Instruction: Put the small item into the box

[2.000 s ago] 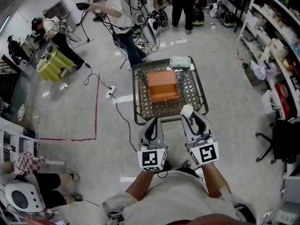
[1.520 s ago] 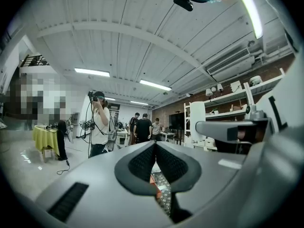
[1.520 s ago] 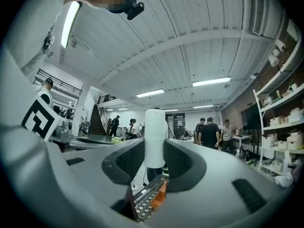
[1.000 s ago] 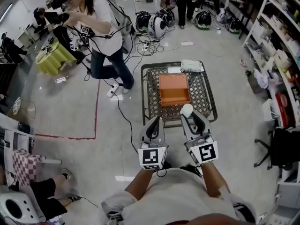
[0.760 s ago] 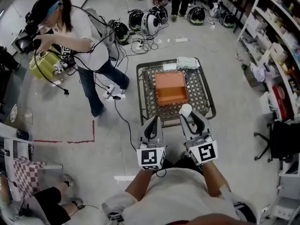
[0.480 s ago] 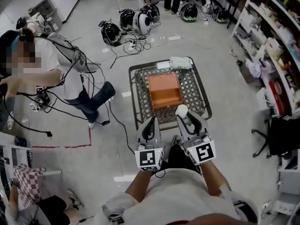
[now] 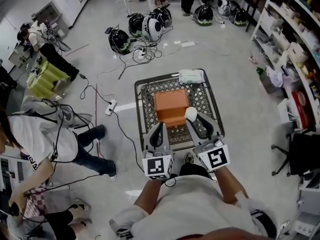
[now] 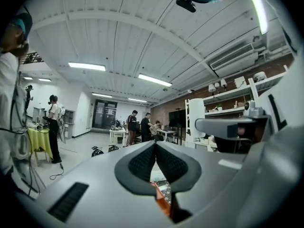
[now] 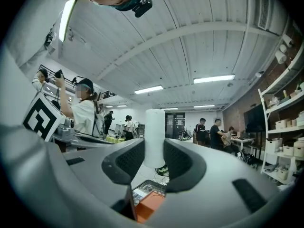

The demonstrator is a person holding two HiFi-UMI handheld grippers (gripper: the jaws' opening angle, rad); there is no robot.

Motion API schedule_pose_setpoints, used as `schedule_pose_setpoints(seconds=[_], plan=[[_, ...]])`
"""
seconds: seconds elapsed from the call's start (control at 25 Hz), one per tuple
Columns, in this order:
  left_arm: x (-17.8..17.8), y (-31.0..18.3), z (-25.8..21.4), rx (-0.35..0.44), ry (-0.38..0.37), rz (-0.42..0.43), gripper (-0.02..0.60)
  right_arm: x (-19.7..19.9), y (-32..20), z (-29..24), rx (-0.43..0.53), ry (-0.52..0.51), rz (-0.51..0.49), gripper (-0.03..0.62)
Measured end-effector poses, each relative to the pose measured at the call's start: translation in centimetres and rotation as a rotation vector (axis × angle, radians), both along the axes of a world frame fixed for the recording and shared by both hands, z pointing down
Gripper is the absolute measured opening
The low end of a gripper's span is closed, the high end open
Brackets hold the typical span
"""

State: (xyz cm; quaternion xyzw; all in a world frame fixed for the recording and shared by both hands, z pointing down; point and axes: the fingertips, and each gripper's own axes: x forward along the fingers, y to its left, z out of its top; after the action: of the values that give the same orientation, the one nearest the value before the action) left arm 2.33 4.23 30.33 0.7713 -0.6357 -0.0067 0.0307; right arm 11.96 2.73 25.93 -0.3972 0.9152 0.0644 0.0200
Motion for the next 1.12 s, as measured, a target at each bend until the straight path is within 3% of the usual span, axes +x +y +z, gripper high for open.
schedule_pose_setpoints(seconds=[0.52, 0.84, 1.12], plan=[[-0.2, -5.1, 1.2, -0.071, -0.051, -0.065, 0.009, 0.1, -6.6, 1.9, -0.059, -0.021, -0.083, 0.120], [-4.7, -6.4, 3.2, -0.104, -0.017, -0.075, 0.009, -3.8, -8.7, 3.2, -0.100, 0.013, -0.096, 0.120], [-9.7, -8.3, 4.3, -0.102, 0.000, -0.028, 0.009, -8.5, -10.2, 4.1, -0.077, 0.134, -0.094, 0.120]])
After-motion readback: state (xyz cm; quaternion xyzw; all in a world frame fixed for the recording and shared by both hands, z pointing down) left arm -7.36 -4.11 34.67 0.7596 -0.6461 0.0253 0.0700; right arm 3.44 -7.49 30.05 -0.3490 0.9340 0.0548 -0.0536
